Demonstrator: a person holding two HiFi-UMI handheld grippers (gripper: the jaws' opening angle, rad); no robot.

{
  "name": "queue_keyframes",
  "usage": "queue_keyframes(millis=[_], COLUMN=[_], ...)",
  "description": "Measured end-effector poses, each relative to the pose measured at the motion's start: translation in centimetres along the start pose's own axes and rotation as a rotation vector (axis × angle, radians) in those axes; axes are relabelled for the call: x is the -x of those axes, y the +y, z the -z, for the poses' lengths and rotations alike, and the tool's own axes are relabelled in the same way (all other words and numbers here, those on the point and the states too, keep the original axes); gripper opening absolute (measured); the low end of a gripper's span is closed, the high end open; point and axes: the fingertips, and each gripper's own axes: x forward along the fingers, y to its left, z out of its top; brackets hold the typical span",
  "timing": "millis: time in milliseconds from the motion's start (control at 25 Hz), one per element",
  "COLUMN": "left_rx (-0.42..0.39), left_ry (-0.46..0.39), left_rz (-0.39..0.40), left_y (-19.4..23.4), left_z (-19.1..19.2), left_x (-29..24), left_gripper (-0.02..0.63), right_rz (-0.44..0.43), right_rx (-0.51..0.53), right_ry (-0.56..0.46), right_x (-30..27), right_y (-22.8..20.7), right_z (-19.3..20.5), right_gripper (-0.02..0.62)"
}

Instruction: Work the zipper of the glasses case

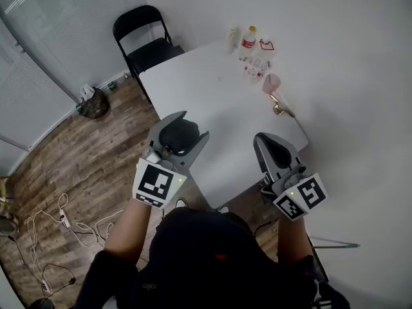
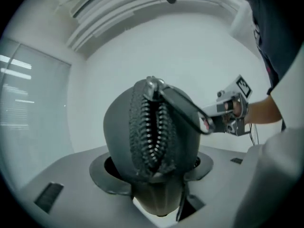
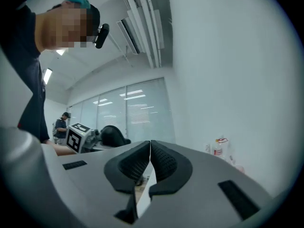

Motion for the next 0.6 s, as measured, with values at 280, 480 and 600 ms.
queue_keyframes(millis=[280, 480, 600], left_rx=[0.236, 0.327, 0.368], left_ry=[-0.153, -0.165, -0.168], left_rz=[-0.087, -0.118, -0.122], left_y=[4.4, 6.1, 6.2], left_z=[-3.0, -1.9, -1.3], left_x=[4.3, 5.3, 5.6], left_gripper=[0.273, 0.273, 0.273], right_rz=[0.262, 0.347, 0.346], right_rx=[0.016, 0.038, 0.035], right_ry=[-0.019, -0.005, -0.01], right_x=[3.3, 4.7, 4.9], right_y=[-6.4, -8.4, -8.4], right_z=[-0.4, -0.4, -0.5], right_gripper=[0.02, 0.02, 0.02])
